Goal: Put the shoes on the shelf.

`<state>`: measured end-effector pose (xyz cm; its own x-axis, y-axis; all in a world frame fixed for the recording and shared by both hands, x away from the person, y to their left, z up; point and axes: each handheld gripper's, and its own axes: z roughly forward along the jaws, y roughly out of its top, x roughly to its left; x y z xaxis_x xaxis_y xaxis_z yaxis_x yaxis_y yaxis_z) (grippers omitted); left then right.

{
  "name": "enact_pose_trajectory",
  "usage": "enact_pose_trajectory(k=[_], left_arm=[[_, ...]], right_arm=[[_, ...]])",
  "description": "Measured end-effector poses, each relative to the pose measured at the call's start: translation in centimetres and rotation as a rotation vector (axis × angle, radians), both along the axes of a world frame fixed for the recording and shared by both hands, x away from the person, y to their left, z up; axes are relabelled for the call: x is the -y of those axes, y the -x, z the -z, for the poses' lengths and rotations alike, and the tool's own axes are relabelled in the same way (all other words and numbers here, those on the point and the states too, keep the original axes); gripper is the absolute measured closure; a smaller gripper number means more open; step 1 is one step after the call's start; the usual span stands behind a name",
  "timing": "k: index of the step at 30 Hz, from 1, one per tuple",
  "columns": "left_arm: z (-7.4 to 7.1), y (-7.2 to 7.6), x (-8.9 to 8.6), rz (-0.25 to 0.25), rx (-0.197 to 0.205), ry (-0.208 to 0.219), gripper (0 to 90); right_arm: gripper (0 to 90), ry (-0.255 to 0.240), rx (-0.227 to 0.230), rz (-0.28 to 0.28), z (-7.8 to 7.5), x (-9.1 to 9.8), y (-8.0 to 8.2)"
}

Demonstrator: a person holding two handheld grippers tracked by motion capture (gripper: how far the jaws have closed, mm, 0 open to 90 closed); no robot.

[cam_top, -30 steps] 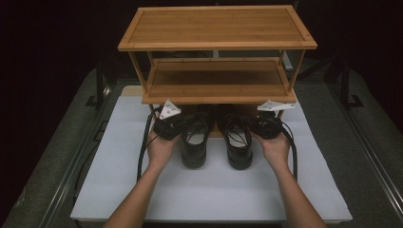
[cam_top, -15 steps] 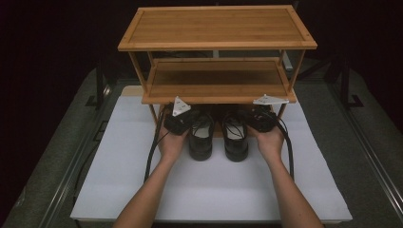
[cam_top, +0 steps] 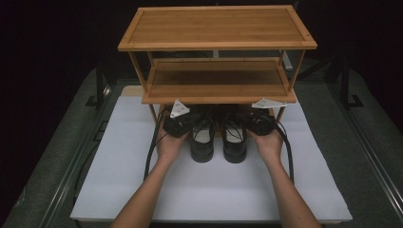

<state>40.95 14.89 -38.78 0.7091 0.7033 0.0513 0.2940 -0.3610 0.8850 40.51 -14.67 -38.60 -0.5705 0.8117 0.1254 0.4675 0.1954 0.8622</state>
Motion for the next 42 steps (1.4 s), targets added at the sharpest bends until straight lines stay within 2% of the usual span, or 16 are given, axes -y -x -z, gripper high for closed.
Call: enact_pose_trajectory(k=[4,6,9,12,13,17,20,24,26,27,28,29,30,33,38,42], left_arm=[[-0.8,0.4,-1.0,0.021,-0.027,0.026,63.0],[-1.1,0.6,-1.3,0.025,-0.031,0.026,55.9],[-1.7,1.2,-2.3,0.052,-0.066,0.046,47.5],[-1.8,2.4,-3.1,0.067,-0.078,0.040,37.3],[-1.7,3.2,-3.7,0.078,-0.084,0.033,33.3],[-1.3,4.4,-4.4,0.093,-0.101,0.013,23.6],[-0.1,5.7,-4.9,0.115,-0.131,-0.014,19.0],[1.2,6.2,-4.8,0.126,-0.154,-0.041,17.6],[2.6,6.3,-4.1,0.143,-0.180,-0.078,16.0],[2.6,6.3,-4.1,0.143,-0.180,-0.078,15.7],[3.5,6.2,-3.5,0.151,-0.195,-0.108,14.8],[3.5,6.2,-3.5,0.151,-0.195,-0.108,14.8],[3.8,6.1,-3.3,0.157,-0.202,-0.120,14.8],[4.6,5.8,-2.5,0.159,-0.212,-0.149,13.7],[5.7,5.5,-1.4,0.185,-0.221,-0.190,12.6],[6.3,5.2,-0.7,0.184,-0.218,-0.198,12.6]], right_arm=[[65.3,-0.012,-0.003,-0.010,-0.6,0.6,0.5],[59.9,-0.021,-0.007,-0.023,-1.2,1.0,1.0],[55.1,-0.030,-0.002,-0.033,-1.7,1.5,1.7],[46.4,-0.040,0.009,-0.046,-2.2,2.2,3.2],[39.8,-0.034,0.015,-0.059,-2.4,2.6,4.3],[32.3,-0.008,0.012,-0.072,-2.2,3.0,5.9],[27.2,0.027,0.001,-0.069,-1.3,3.5,7.7],[25.8,0.036,-0.011,-0.082,-0.4,4.0,8.7],[24.0,0.049,-0.040,-0.102,1.2,4.0,9.0],[24.0,0.049,-0.040,-0.102,1.2,4.0,9.0],[22.5,0.065,-0.066,-0.120,2.6,3.8,8.9],[22.5,0.065,-0.066,-0.120,2.6,3.8,8.9],[19.7,0.102,-0.107,-0.143,3.8,3.3,8.5],[19.5,0.120,-0.134,-0.167,4.8,2.5,7.9],[18.1,0.144,-0.145,-0.191,5.5,1.8,7.6],[17.3,0.164,-0.148,-0.198,6.2,0.9,7.0]])
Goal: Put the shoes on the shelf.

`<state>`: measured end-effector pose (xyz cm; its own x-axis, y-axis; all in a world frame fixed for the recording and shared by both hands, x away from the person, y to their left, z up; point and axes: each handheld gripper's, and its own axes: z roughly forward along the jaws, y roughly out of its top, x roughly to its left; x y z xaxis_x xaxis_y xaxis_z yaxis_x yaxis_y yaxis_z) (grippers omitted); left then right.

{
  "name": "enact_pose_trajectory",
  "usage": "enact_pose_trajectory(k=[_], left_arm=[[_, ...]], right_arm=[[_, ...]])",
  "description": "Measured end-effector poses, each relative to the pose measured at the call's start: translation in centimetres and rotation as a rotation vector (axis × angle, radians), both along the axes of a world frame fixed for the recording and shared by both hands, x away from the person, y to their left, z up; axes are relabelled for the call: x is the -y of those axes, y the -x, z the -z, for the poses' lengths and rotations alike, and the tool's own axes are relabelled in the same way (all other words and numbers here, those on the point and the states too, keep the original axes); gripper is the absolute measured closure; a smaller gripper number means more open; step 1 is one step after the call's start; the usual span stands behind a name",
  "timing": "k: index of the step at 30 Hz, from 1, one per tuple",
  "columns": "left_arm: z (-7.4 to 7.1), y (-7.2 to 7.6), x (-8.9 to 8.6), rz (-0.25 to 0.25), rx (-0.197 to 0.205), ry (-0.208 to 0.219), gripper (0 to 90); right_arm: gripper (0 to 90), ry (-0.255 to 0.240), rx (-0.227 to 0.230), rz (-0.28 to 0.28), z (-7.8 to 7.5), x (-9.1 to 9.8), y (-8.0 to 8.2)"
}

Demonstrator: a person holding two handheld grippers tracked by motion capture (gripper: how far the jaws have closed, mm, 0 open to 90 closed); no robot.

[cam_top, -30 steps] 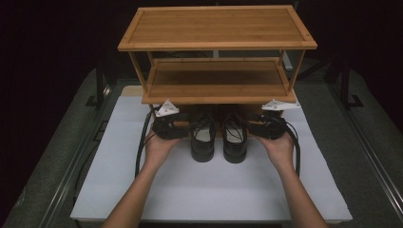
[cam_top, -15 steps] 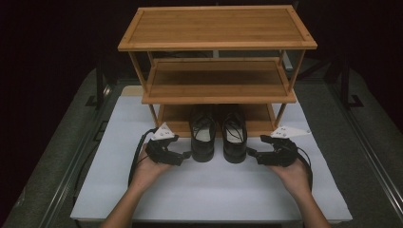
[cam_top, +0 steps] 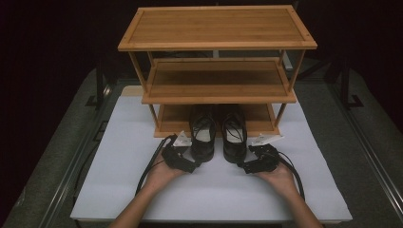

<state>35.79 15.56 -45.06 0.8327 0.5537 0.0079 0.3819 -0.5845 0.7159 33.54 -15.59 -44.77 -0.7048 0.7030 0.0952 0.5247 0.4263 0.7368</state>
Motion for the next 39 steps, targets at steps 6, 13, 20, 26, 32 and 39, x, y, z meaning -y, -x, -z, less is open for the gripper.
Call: enact_pose_trajectory(k=[6,13,20,26,32,39], left_arm=[[0.2,0.0,0.4,0.005,0.007,-0.017,12.0],[0.3,-0.1,0.7,0.002,0.003,-0.016,11.9],[0.2,0.0,1.2,-0.027,-0.004,-0.031,11.8],[-0.1,-0.1,1.4,-0.035,-0.014,-0.036,11.8],[-0.7,-0.2,1.3,-0.040,-0.024,-0.029,11.4],[-1.5,-0.5,1.2,-0.039,-0.034,-0.013,11.6]], right_arm=[[14.5,0.026,0.004,0.000,0.3,-0.9,-0.4],[15.7,0.036,0.013,-0.012,0.3,-2.3,-0.5],[15.6,0.024,0.006,0.045,0.4,-2.9,-0.4],[16.2,0.027,0.005,0.060,0.1,-3.1,-0.3],[16.4,0.032,0.000,0.064,-0.5,-3.4,-0.3],[16.7,0.012,-0.008,0.062,-1.2,-3.2,-0.5]])
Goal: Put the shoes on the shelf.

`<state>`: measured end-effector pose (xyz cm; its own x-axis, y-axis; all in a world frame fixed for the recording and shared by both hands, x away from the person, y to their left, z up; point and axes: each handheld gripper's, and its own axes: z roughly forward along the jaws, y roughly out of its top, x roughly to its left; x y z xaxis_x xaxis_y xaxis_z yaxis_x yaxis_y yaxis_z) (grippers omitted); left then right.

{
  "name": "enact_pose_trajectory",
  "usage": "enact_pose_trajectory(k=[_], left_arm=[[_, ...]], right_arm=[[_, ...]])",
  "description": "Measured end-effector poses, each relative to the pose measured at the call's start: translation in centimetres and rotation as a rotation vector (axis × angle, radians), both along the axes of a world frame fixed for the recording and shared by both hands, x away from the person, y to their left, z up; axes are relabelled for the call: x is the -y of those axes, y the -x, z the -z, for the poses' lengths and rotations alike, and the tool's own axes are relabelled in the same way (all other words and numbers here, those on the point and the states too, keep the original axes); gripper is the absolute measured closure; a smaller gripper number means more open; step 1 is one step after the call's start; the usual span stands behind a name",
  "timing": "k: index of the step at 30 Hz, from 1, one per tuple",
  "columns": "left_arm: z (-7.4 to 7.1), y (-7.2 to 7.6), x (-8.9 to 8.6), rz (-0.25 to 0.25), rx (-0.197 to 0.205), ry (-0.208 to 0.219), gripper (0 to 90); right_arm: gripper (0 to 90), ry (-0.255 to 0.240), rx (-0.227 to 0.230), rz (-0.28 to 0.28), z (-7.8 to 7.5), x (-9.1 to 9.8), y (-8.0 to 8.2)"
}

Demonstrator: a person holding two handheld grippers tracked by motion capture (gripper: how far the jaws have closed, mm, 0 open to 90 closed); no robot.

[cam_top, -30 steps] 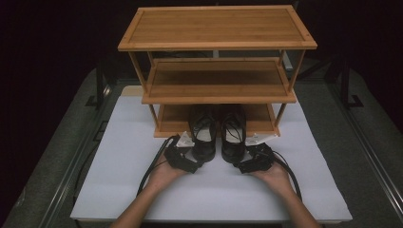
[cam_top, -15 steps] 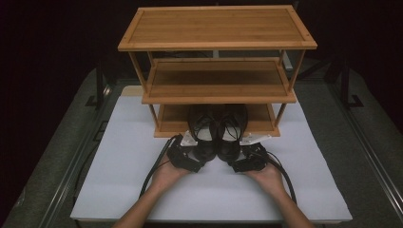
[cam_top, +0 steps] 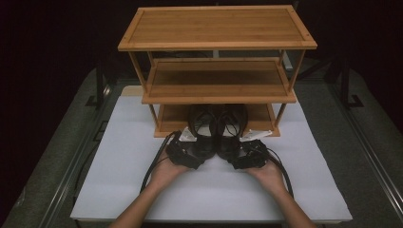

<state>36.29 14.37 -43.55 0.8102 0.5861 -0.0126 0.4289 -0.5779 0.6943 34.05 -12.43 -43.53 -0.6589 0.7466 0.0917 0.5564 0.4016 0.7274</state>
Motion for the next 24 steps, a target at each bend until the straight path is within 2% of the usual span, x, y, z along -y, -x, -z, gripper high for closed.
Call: enact_pose_trajectory(k=[8,16,19,24], left_arm=[[-1.1,-0.9,-0.2,-0.007,-0.006,0.029,11.7],[-1.4,-2.4,-0.4,-0.005,-0.007,0.034,11.7],[-1.2,-3.1,-0.4,-0.009,-0.008,0.033,11.7],[-1.4,-4.4,-0.5,-0.023,-0.001,0.055,11.7]], right_arm=[[16.9,-0.045,-0.012,0.002,-0.9,0.4,-0.9],[16.9,-0.058,-0.017,0.004,-1.1,0.3,-2.3],[16.9,-0.046,-0.015,0.001,-1.2,0.2,-3.1],[16.9,-0.052,-0.017,0.007,-1.4,0.2,-4.6]])
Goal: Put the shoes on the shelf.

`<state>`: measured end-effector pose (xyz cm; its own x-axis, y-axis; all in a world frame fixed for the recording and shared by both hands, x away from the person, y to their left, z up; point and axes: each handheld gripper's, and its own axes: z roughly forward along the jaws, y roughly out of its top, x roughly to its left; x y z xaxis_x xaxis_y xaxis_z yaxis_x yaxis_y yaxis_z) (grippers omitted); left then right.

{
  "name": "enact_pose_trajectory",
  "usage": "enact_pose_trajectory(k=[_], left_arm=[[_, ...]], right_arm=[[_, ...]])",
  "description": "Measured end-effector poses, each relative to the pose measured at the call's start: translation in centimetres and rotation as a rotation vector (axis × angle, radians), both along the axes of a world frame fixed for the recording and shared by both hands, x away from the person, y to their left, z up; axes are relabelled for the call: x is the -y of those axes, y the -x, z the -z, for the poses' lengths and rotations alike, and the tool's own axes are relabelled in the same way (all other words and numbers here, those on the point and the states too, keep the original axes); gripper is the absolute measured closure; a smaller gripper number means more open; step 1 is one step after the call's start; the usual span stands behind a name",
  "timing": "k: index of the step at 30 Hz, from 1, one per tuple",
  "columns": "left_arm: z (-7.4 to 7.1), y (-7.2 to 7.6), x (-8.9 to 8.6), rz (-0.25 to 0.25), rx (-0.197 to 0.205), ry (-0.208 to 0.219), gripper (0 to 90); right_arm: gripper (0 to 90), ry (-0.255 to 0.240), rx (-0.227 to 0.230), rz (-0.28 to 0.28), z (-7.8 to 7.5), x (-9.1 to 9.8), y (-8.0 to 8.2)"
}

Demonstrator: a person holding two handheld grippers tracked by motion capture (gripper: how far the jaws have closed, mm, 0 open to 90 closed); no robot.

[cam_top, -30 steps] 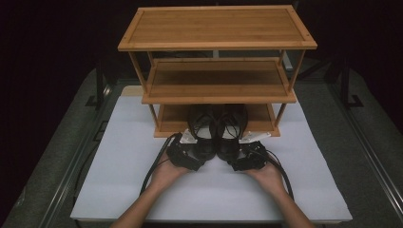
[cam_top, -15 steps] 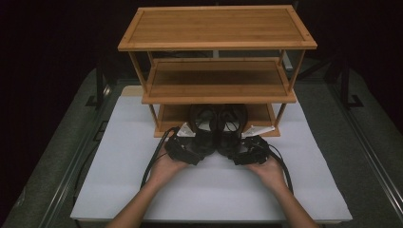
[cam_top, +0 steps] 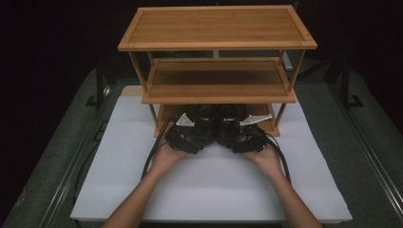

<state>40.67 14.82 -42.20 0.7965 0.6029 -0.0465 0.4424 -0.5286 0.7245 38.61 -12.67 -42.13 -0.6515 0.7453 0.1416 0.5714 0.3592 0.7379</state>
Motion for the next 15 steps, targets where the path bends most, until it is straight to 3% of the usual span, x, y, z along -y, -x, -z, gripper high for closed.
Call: enact_pose_trajectory(k=[8,15], left_arm=[[-0.1,-2.1,0.3,-0.018,0.010,0.000,11.7],[0.6,-3.5,0.7,-0.034,0.012,0.004,11.7]], right_arm=[[16.9,-0.010,0.019,0.018,-0.1,0.1,-2.2],[16.9,0.020,0.033,0.042,0.2,-0.2,-3.6]])
